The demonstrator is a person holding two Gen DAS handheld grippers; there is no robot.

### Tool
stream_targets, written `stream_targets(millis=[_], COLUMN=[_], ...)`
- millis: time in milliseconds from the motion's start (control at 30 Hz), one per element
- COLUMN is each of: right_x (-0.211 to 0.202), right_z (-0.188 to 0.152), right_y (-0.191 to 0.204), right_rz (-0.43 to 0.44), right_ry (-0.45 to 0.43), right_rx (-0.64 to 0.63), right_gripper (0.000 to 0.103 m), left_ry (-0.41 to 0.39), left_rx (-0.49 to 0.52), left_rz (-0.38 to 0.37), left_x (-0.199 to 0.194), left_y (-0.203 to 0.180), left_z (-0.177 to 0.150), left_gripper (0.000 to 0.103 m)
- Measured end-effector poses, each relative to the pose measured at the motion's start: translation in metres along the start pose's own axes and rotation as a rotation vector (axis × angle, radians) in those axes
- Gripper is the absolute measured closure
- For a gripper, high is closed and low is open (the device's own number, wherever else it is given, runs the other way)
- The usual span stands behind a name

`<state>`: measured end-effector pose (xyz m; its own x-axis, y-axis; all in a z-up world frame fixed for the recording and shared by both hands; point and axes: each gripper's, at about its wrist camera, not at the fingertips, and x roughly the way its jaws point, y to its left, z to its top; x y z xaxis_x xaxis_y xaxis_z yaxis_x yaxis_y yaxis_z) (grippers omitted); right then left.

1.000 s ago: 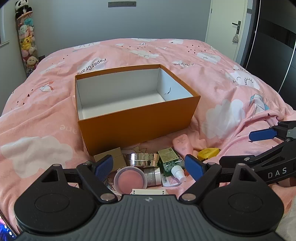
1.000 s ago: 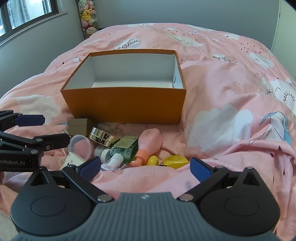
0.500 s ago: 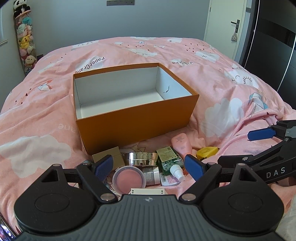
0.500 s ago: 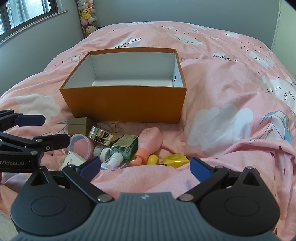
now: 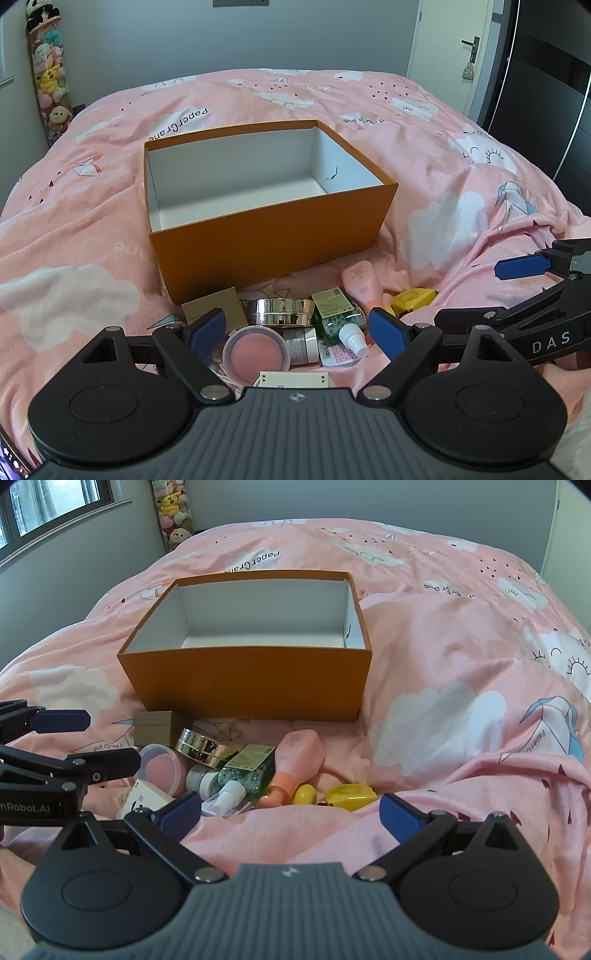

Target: Organize rigid objects

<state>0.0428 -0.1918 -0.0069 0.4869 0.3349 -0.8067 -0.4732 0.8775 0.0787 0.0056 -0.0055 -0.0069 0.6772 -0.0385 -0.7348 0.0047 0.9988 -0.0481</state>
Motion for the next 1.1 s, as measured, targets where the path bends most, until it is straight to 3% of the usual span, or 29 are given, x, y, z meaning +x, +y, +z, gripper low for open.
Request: stream_targets(millis=[633,867,1000,1100], right_x=[0.005,0.013,0.023,0.032], right_z=[-0.002,0.002,0.007,0.011], right_y=[-0.001,-0.003,-0.006,-0.006], right_rz=[0.017,0.061,0.102,0.109], right_ry=[0.025,0.067,0.112,0.133], right_rx=[0.011,0.013,0.029,0.019], right_gripper=[0.002,0.002,0.002,0.007], left_ry=[0.014,0.053,0.101,0.137], left_rx=[0.003,-0.041,-0.06,-0.068], left_rz=[-0.001,-0.042,-0.089,-0.098], left_x=[0.001,0.011,0.02,0.026], left_y=[-0.001,0.01,0.016,0.02], left_z=[0.0,0.0,0.001,-0.001], left_gripper=[0.001,0.001,0.019,0.022])
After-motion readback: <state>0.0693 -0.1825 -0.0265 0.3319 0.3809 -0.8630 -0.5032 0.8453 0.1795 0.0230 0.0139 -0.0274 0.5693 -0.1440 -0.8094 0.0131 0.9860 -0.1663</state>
